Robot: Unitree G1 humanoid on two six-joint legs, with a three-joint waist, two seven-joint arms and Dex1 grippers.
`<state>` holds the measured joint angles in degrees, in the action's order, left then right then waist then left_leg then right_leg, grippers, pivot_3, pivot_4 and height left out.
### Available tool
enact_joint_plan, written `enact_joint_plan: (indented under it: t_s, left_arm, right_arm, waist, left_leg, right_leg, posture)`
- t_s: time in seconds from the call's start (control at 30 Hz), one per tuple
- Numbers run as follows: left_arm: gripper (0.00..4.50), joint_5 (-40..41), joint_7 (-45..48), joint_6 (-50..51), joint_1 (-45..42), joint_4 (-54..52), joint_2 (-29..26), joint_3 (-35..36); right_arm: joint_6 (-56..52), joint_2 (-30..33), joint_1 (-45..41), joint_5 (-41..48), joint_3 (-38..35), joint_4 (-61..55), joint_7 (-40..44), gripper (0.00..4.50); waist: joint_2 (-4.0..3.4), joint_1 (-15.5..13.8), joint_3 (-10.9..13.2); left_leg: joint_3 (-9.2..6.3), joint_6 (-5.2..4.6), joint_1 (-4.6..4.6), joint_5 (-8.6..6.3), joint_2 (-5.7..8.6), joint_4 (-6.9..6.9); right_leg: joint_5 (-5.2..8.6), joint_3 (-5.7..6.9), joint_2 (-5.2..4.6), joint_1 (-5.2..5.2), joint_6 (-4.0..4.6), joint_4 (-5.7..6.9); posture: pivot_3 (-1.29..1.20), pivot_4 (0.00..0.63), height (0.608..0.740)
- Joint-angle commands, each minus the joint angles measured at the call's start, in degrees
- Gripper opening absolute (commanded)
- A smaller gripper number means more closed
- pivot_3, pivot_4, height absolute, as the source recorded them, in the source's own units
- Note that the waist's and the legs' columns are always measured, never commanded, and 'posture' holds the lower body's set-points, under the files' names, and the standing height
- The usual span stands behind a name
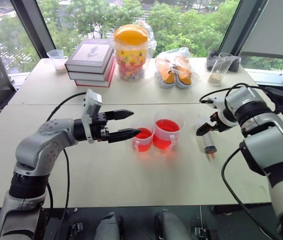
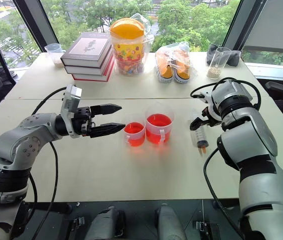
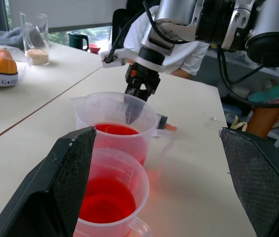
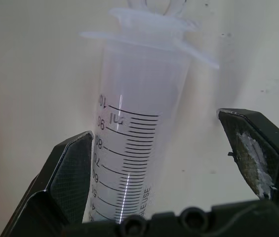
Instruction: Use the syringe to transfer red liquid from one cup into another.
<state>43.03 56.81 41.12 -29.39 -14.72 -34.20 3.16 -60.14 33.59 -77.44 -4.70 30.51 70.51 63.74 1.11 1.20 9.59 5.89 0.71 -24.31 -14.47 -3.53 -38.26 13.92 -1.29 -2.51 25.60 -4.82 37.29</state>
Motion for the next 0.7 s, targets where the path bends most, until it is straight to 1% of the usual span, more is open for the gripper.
enact_joint_plan:
  t_s: [0.03,0.07,0.1,0.13,0.17,0.27,0.37,0.4,0.43,0.5,0.53,0.57,0.6,0.67,0.7]
  left_arm:
    - [4.12,0.80,-0.24,-0.52,-0.17,-1.74,-0.76,1.50]
    - [4.12,0.87,-0.29,-0.45,-0.30,-1.72,-0.77,1.46]
    - [4.12,1.01,-0.25,-0.37,-0.28,-1.82,-0.88,1.54]
    - [4.12,1.04,-0.24,-0.31,-0.36,-1.85,-0.93,1.46]
    - [4.12,1.06,-0.20,-0.25,-0.47,-1.84,-0.97,1.38]
    - [4.12,1.24,-0.11,0.42,-1.50,-1.65,-1.08,0.66]
    - [4.12,1.57,0.67,1.20,-2.86,-1.14,-1.60,0.59]
    - [4.12,1.38,1.10,1.19,-3.34,-0.62,-1.79,0.57]
    - [4.12,0.93,1.39,1.12,-4.19,0.27,-1.80,0.27]
    - [4.12,0.75,1.85,1.12,-4.93,1.07,-2.13,0.22]
    - [4.12,0.85,1.97,1.30,-5.68,1.64,-2.11,0.09]
    - [4.12,0.88,2.37,1.38,-6.40,2.30,-2.15,-0.11]
    - [4.12,0.99,2.87,1.43,-6.68,2.67,-2.39,-0.04]
    - [4.12,0.33,3.97,1.09,-7.92,4.03,-2.47,-0.90]
    - [4.12,0.27,4.60,0.97,-7.99,4.31,-2.83,-0.83]
  right_arm:
    - [-0.49,-0.36,-0.64,-1.39,-2.21,0.24,-0.11,3.11]
    - [-0.59,-0.57,-0.53,-1.58,-2.58,0.15,-0.23,2.67]
    - [-0.86,-0.82,-0.42,-1.77,-2.95,0.00,-0.29,2.04]
    - [-1.26,-1.03,-0.34,-1.79,-3.45,-0.15,-0.32,1.56]
    - [-1.55,-1.20,-0.26,-1.83,-3.88,-0.34,-0.37,1.37]
    - [-2.45,-0.58,-0.30,-1.93,-5.31,-1.15,-0.80,1.37]
    - [-3.67,2.21,-1.55,-1.42,-8.03,-4.21,-2.20,1.37]
    - [-3.24,3.57,-1.80,-1.28,-9.14,-6.65,-2.78,1.37]
    - [-1.89,5.63,-1.72,-0.46,-11.98,-11.58,-4.51,1.37]
    - [-2.98,8.16,-0.79,1.41,-16.69,-20.53,-6.76,1.37]
    - [-1.66,9.05,1.29,3.11,-21.51,-28.00,-9.35,1.37]
    - [-2.41,8.62,2.98,5.34,-28.23,-35.36,-12.79,1.37]
    - [-3.56,7.92,4.67,6.93,-33.31,-41.74,-15.65,1.37]
    - [-5.48,4.24,7.39,10.36,-44.89,-54.15,-22.08,1.37]
    - [-6.54,2.40,8.57,11.45,-48.23,-59.30,-24.40,1.37]
  waist:
    - [0.00,-0.04,0.00]
    - [0.00,-0.05,0.00]
    - [0.00,-0.05,0.00]
    - [0.00,-0.06,0.00]
    - [0.00,-0.05,0.00]
    - [0.00,-0.03,0.00]
    - [-0.01,-0.06,0.00]
    - [-0.01,-0.09,0.01]
    - [-0.02,-0.17,0.02]
    - [-0.07,-0.32,0.04]
    - [-0.07,-0.31,0.04]
    - [-0.06,-0.37,0.04]
    - [-0.06,-0.27,0.04]
    - [-0.06,-0.16,0.04]
    - [-0.08,-0.19,0.03]
  left_leg:
    - [0.00,0.00,-0.01,0.00,0.00,0.00]
    - [0.00,0.00,-0.01,0.00,0.00,0.00]
    - [0.00,0.00,-0.02,0.00,0.00,0.01]
    - [0.00,0.00,-0.02,0.00,0.00,0.01]
    - [-0.01,0.00,-0.02,0.00,0.00,0.01]
    - [0.01,0.00,0.00,0.00,0.01,0.00]
    - [-0.01,0.00,-0.01,0.00,0.01,0.00]
    - [-0.01,0.00,-0.01,0.00,0.01,0.00]
    - [-0.01,0.00,-0.03,0.00,0.01,0.01]
    - [0.00,0.00,-0.09,0.00,0.03,0.02]
    - [0.01,0.00,-0.11,0.00,0.04,0.03]
    - [0.00,0.00,-0.10,-0.01,0.03,0.05]
    - [-0.03,0.00,-0.10,-0.01,0.02,0.06]
    - [-0.02,0.01,-0.08,-0.01,0.00,0.09]
    - [-0.05,0.01,-0.08,0.00,-0.04,0.10]
  right_leg:
    - [0.00,0.00,-0.01,0.00,0.00,-0.01]
    - [0.00,0.00,-0.01,0.00,0.00,-0.01]
    - [0.00,0.00,-0.01,0.00,0.00,-0.02]
    - [0.00,0.01,-0.01,0.00,0.00,-0.03]
    - [0.00,0.01,-0.01,-0.03,0.00,-0.04]
    - [0.00,0.01,-0.03,-0.04,0.00,-0.03]
    - [0.00,0.01,-0.02,-0.03,0.00,-0.03]
    - [0.00,0.01,-0.02,-0.03,0.00,-0.03]
    - [0.00,0.02,-0.02,-0.02,0.00,-0.04]
    - [0.00,0.01,-0.05,0.05,0.00,-0.05]
    - [0.00,0.01,-0.06,0.07,-0.01,-0.05]
    - [0.00,0.01,-0.05,0.07,-0.01,-0.06]
    - [0.01,0.03,-0.03,0.06,-0.01,-0.07]
    - [0.01,0.03,0.00,0.08,-0.01,-0.05]
    - [0.01,0.04,0.05,0.08,-0.01,-0.04]
  posture:
    - [0.00,0.150,0.740]
    - [0.00,0.150,0.740]
    - [0.00,0.150,0.740]
    - [0.00,0.150,0.740]
    - [0.00,0.150,0.740]
    - [0.00,0.150,0.740]
    - [0.00,0.150,0.740]
    - [0.00,0.150,0.740]
    - [0.00,0.150,0.740]
    - [0.00,0.150,0.740]
    - [0.00,0.150,0.740]
    - [0.00,0.150,0.740]
    - [0.00,0.150,0.740]
    - [0.00,0.150,0.740]
    - [0.00,0.150,0.740]
